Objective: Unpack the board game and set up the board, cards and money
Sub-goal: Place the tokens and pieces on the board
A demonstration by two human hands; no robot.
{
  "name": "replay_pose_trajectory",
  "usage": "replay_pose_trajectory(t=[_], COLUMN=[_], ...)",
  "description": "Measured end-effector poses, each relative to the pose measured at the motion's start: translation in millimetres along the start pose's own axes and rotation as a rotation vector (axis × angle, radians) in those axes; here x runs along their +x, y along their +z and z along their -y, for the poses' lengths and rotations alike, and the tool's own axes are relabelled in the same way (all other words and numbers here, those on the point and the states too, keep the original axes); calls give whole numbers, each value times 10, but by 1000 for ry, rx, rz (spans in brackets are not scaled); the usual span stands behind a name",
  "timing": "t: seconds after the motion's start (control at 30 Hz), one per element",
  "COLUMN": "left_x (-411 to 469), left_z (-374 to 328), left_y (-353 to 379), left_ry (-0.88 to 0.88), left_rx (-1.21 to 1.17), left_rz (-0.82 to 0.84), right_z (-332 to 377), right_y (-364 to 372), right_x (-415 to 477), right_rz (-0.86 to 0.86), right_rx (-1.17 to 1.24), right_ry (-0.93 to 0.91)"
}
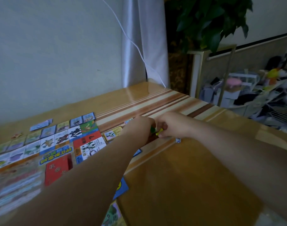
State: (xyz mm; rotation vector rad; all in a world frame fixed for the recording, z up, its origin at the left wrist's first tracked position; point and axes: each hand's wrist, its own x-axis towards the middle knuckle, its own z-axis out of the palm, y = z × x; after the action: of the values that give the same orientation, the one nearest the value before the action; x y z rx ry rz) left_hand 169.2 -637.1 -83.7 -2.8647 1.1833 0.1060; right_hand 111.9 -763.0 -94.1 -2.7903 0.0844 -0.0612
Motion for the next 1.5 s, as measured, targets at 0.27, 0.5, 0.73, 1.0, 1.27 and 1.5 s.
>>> replay_pose_trajectory(t=[0.27, 0.5, 0.73, 1.0, 1.27, 1.5], left_x=[-21, -344, -1143, -1853, -1929, -1690], left_z=[-106, 221, 923, 1151, 1122, 957], left_y=[-47, -123, -200, -85, 28, 129], left_ry=[-26, -320, -564, -659, -499, -229], left_rx=[-29, -1637, -2615, -2310, -1560, -598], left_rz=[-1, -132, -254, -210, -45, -97], right_z=[157, 472, 988, 1450, 1469, 1387], right_y=[-138, -179, -38, 253, 313, 444], right_x=[-104, -233, -417, -626, -602, -482], right_rz=[-183, -230, -32, 206, 175, 82], right_rx=[1184, 2000, 2025, 1466, 1295, 1082], right_ry=[265, 496, 525, 401, 379, 251])
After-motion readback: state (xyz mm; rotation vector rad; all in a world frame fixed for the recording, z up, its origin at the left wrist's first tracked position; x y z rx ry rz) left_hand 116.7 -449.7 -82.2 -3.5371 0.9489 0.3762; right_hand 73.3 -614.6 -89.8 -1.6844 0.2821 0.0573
